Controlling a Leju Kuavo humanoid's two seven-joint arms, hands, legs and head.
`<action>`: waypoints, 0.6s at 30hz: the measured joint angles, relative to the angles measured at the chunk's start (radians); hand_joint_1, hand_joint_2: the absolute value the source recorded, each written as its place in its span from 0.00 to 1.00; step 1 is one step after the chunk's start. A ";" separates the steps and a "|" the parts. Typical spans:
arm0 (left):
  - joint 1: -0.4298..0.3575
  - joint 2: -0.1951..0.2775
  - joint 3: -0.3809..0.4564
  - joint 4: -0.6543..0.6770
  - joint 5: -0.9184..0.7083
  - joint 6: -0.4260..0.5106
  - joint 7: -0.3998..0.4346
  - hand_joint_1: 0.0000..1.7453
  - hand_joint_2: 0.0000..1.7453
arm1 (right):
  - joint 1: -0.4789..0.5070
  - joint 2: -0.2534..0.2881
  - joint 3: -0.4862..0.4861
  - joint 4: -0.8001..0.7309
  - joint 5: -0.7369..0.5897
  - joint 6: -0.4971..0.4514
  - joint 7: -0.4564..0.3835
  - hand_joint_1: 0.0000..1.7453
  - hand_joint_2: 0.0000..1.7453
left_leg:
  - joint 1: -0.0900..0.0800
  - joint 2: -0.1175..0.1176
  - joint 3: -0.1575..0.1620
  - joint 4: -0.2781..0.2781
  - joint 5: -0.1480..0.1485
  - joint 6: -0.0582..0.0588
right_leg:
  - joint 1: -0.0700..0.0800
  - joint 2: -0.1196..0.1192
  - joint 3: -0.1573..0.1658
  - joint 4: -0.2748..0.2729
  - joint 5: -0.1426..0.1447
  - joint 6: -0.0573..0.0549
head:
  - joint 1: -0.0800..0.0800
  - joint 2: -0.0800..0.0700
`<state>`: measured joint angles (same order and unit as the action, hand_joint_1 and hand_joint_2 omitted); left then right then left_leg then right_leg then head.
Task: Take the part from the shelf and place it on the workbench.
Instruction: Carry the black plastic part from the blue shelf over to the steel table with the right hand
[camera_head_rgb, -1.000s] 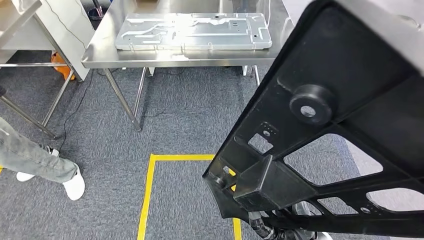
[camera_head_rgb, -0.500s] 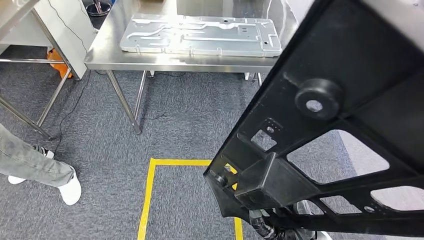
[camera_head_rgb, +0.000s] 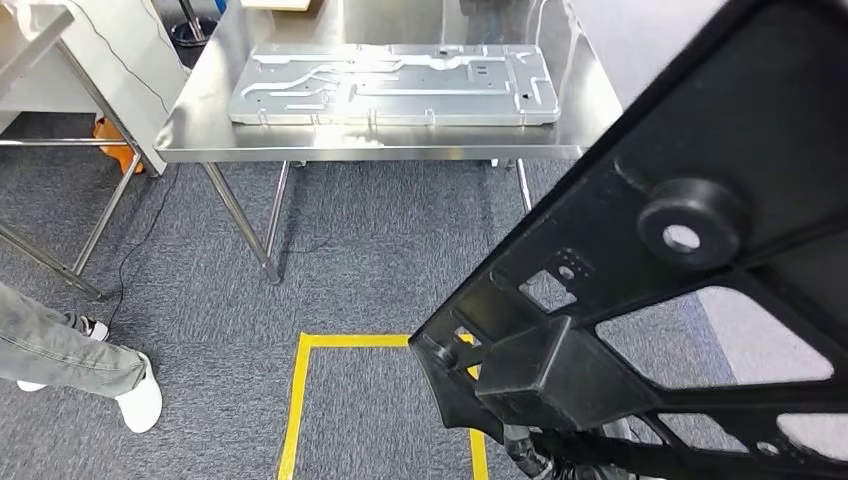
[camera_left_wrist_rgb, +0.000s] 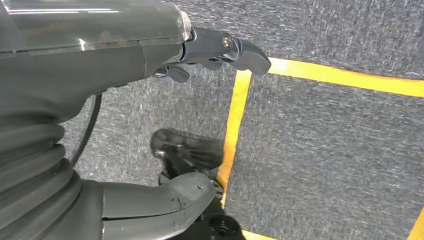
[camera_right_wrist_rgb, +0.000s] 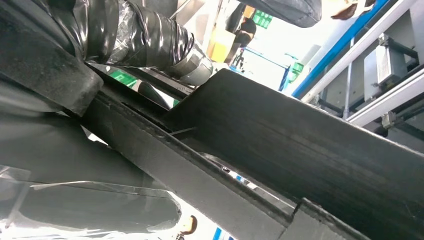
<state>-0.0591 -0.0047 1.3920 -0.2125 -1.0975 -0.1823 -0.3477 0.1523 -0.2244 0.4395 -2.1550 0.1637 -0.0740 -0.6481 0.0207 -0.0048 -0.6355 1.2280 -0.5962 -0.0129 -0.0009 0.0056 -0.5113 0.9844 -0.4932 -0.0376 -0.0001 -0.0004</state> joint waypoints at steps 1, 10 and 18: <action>0.001 0.000 0.000 0.000 0.000 0.000 0.000 0.00 1.00 | 0.001 0.000 0.000 0.000 0.000 0.000 0.000 1.00 1.00 | 0.004 0.001 0.013 -0.056 0.045 -0.006 | -0.003 0.001 0.011 0.003 -0.010 0.006 | 0.000 0.000; 0.001 0.002 0.000 0.000 0.000 0.000 0.000 0.00 1.00 | 0.001 0.000 -0.001 -0.005 0.001 0.000 0.000 1.00 1.00 | 0.005 0.002 0.081 -0.213 0.115 0.048 | -0.010 -0.001 0.006 0.099 -0.071 0.061 | 0.001 0.000; 0.000 0.002 0.000 0.000 0.001 0.000 0.000 0.00 1.00 | 0.004 0.000 -0.002 -0.006 0.000 -0.001 0.000 1.00 1.00 | 0.004 -0.002 0.151 -0.221 0.060 0.045 | -0.009 -0.004 -0.123 0.120 0.012 0.056 | 0.001 0.000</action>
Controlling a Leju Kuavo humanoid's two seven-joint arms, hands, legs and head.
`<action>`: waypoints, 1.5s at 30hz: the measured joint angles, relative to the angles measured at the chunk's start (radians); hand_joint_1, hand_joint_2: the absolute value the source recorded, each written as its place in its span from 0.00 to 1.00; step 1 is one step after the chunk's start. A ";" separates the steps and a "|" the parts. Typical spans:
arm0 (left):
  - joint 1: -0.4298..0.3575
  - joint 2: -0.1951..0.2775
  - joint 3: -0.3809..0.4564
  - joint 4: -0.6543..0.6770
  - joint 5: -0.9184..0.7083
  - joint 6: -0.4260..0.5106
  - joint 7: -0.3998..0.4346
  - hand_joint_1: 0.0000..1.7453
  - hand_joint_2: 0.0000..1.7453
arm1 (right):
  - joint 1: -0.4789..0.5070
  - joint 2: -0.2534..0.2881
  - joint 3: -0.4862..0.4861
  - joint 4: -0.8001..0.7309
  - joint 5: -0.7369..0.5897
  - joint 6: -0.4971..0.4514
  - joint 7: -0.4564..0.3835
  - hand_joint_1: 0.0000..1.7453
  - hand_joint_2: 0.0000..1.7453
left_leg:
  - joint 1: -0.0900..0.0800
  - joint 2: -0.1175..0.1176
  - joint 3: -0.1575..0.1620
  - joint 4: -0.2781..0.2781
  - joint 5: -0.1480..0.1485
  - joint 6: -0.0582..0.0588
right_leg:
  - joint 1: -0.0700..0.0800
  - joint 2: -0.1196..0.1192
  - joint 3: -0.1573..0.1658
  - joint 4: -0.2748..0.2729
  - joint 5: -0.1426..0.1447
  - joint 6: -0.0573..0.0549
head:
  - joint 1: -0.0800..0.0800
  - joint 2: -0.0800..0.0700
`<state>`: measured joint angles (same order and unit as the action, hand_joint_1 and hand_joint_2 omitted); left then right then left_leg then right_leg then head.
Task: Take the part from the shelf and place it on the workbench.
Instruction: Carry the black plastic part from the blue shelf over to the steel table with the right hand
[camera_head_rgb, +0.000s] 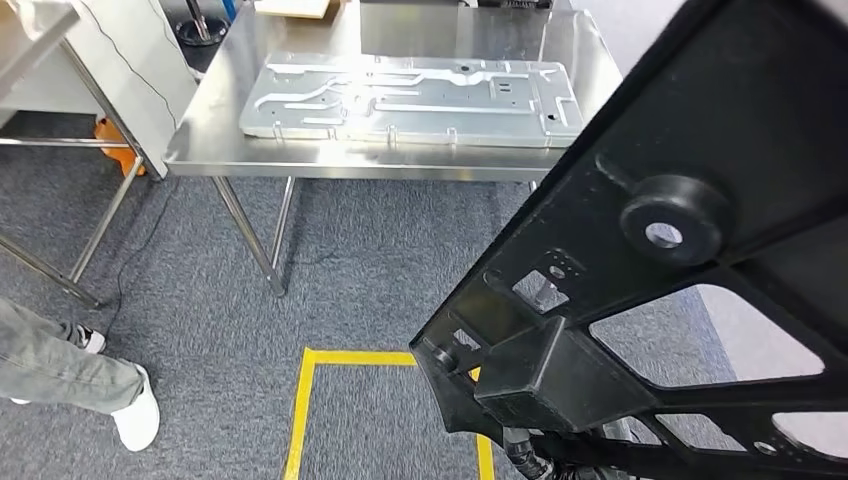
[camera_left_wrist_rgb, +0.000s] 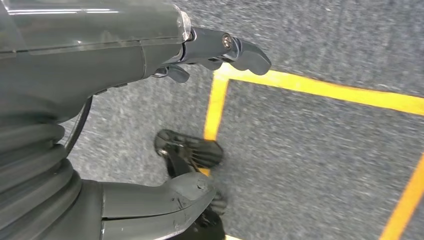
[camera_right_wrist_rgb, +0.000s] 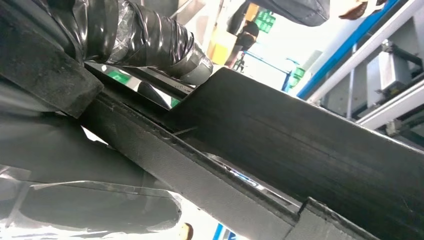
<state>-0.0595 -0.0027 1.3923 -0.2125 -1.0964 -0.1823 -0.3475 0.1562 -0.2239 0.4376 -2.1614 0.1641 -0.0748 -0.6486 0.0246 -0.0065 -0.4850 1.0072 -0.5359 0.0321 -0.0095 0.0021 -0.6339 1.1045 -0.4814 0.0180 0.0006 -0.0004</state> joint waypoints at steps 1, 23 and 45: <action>-0.001 0.000 0.000 0.000 0.000 0.000 0.000 0.00 1.00 | 0.000 0.000 0.000 0.000 0.000 0.000 -0.001 1.00 1.00 | -0.001 -0.001 0.007 -0.003 -0.007 -0.005 | 0.004 -0.001 0.012 -0.042 0.014 -0.007 | 0.000 0.000; -0.002 0.009 0.000 -0.001 -0.002 0.001 -0.009 0.00 1.00 | 0.014 0.002 -0.010 -0.028 0.003 -0.012 -0.017 1.00 1.00 | -0.014 0.001 -0.048 -0.006 0.051 0.017 | 0.014 0.008 0.109 0.006 -0.102 -0.007 | 0.000 0.000; -0.004 0.006 0.000 -0.001 -0.002 -0.002 -0.010 0.00 1.00 | 0.025 0.003 -0.015 -0.035 0.000 -0.010 -0.017 1.00 1.00 | -0.004 0.001 -0.126 0.147 -0.004 -0.032 | 0.008 0.001 0.107 -0.102 -0.014 -0.049 | 0.001 0.000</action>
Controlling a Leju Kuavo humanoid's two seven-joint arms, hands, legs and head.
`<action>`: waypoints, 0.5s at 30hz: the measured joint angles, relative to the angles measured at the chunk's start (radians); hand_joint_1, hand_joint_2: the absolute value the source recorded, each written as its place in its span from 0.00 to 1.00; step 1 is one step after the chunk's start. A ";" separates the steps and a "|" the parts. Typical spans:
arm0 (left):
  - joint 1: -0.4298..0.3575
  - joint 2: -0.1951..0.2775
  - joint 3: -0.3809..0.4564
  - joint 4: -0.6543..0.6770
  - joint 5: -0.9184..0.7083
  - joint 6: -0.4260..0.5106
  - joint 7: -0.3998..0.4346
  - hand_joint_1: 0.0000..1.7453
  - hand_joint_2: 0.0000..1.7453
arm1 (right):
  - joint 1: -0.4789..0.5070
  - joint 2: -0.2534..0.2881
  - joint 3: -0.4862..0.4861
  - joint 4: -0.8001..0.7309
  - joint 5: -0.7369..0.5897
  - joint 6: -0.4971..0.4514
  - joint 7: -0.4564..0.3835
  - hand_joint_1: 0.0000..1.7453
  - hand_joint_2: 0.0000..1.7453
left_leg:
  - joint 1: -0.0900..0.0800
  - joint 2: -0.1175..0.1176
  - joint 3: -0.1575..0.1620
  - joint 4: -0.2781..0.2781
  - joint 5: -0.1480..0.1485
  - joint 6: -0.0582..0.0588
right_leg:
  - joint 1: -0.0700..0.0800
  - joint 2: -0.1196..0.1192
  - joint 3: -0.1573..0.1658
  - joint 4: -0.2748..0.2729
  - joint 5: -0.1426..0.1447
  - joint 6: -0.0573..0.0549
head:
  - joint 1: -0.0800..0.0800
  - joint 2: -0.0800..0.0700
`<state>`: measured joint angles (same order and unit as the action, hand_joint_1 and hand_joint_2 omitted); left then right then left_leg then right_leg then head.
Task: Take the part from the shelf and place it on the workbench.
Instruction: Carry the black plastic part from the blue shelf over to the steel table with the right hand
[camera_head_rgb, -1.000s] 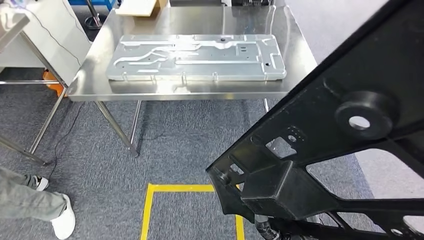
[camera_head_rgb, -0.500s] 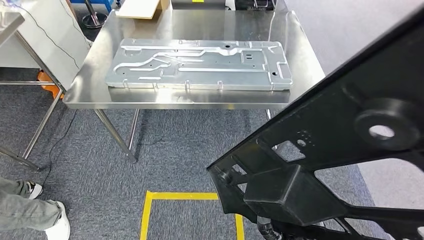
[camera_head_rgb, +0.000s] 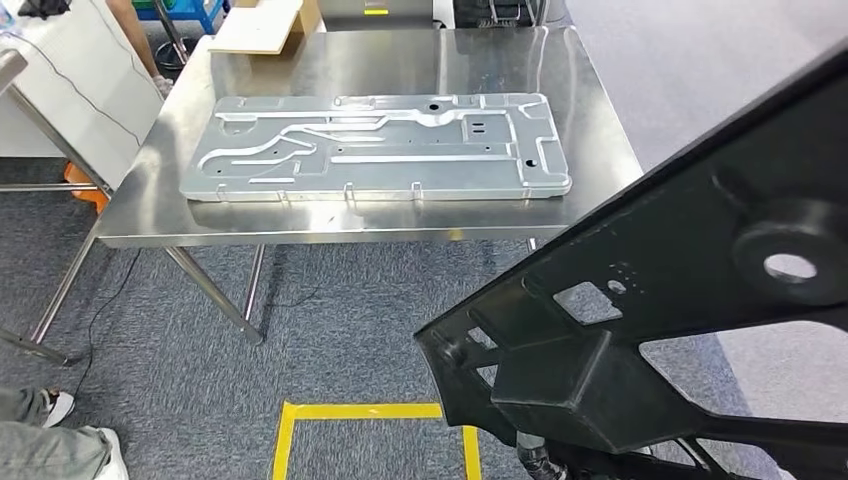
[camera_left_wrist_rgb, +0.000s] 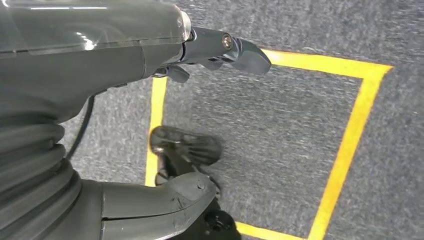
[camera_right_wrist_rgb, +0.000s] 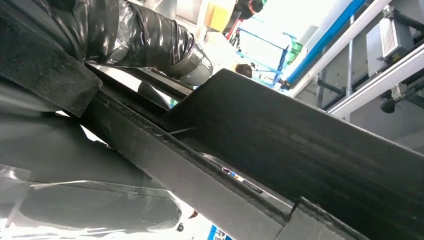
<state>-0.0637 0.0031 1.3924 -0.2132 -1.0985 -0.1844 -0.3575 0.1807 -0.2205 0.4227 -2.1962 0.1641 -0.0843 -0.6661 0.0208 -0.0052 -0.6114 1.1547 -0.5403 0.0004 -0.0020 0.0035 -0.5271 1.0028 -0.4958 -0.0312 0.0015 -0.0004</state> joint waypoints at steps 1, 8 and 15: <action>0.000 0.000 0.000 0.000 0.000 -0.001 0.000 0.00 1.00 | 0.000 0.000 0.000 0.000 0.000 0.000 0.000 1.00 1.00 | -0.004 0.001 0.015 -0.061 0.038 0.004 | 0.002 0.000 0.010 0.000 -0.007 0.003 | 0.000 0.000; 0.000 -0.002 0.000 0.000 -0.001 -0.002 -0.002 0.00 1.00 | -0.005 0.000 0.000 0.000 0.004 -0.001 0.003 1.00 1.00 | -0.004 0.003 0.051 -0.146 0.073 0.035 | 0.003 0.000 -0.003 0.058 -0.062 0.041 | -0.001 0.000; 0.000 -0.005 0.000 0.000 -0.003 -0.004 -0.002 0.00 1.00 | -0.005 0.000 0.000 0.002 0.006 -0.002 0.004 1.00 1.00 | -0.004 -0.002 0.105 -0.149 0.028 0.039 | -0.008 -0.001 -0.145 0.188 -0.006 0.048 | -0.001 0.000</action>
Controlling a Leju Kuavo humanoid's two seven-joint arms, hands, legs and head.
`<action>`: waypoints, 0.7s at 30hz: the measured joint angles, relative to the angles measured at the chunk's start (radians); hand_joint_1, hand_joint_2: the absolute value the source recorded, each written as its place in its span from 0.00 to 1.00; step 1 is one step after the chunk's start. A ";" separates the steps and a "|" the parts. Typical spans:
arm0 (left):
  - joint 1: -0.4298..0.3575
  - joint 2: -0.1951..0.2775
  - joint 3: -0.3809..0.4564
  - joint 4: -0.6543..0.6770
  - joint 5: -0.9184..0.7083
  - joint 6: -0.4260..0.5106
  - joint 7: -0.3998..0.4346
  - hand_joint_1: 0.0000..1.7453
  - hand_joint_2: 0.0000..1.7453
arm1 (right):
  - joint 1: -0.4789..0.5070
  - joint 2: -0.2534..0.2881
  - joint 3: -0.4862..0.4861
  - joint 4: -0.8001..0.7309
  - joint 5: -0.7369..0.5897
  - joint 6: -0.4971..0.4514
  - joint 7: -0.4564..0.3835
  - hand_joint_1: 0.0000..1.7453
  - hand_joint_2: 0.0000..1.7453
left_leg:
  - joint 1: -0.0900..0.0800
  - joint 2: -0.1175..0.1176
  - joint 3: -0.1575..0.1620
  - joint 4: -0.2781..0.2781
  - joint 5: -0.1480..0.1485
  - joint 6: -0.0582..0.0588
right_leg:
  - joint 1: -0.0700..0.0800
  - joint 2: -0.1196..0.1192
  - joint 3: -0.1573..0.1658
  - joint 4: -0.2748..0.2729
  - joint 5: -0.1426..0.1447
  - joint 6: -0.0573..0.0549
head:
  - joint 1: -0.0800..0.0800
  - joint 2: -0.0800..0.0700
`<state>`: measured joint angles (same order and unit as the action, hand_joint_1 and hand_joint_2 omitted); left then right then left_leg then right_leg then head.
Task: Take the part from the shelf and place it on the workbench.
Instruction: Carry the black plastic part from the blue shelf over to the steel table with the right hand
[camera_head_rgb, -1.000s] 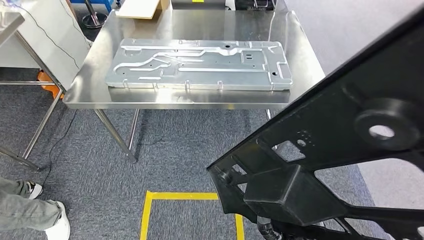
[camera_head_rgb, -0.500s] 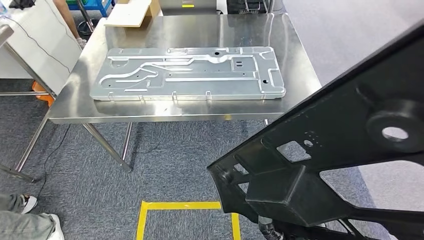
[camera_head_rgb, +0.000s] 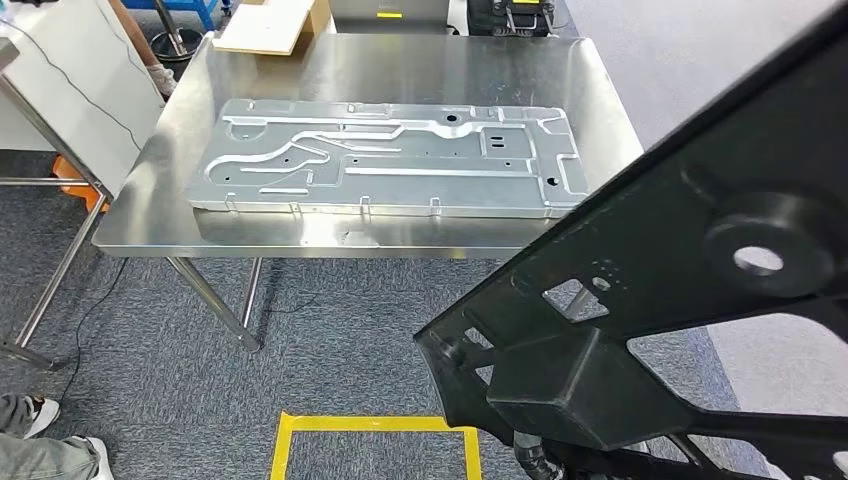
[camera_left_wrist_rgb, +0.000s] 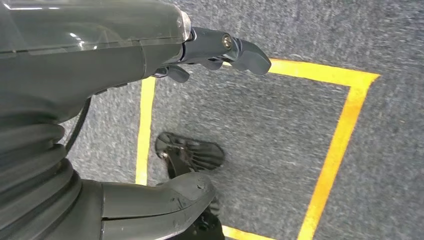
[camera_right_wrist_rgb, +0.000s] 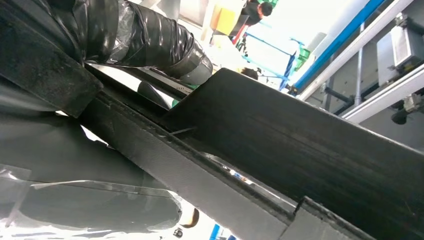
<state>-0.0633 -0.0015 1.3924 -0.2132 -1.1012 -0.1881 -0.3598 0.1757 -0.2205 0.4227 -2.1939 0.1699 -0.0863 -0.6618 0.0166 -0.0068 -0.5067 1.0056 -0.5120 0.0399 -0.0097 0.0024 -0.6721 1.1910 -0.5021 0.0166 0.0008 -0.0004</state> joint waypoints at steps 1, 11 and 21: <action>-0.001 -0.002 0.000 0.000 0.000 0.000 0.000 0.00 1.00 | 0.000 0.000 0.000 0.000 0.000 0.000 0.000 1.00 1.00 | -0.001 -0.001 0.010 -0.001 -0.009 -0.004 | 0.003 0.000 0.024 -0.063 0.038 -0.006 | 0.000 0.000; -0.010 -0.008 0.000 0.000 0.000 -0.002 -0.001 0.00 1.00 | -0.005 0.000 0.000 0.000 0.004 -0.003 0.007 1.00 1.00 | -0.003 0.003 -0.076 0.195 -0.121 -0.043 | 0.000 -0.005 0.113 -0.192 0.031 -0.050 | 0.000 0.000; -0.002 -0.008 0.000 0.000 -0.001 -0.002 0.000 0.00 1.00 | -0.007 0.000 0.000 0.000 0.008 -0.003 0.011 1.00 1.00 | -0.007 0.002 -0.070 0.022 0.041 -0.021 | 0.005 0.000 0.176 -0.187 -0.036 -0.015 | 0.000 0.000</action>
<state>-0.0653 -0.0098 1.3924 -0.2132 -1.1018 -0.1904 -0.3600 0.1689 -0.2205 0.4229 -2.1936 0.1776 -0.0897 -0.6508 0.0097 -0.0044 -0.5772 1.0276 -0.4712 0.0185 -0.0043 0.0025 -0.4959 1.0038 -0.5383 0.0016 0.0005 -0.0004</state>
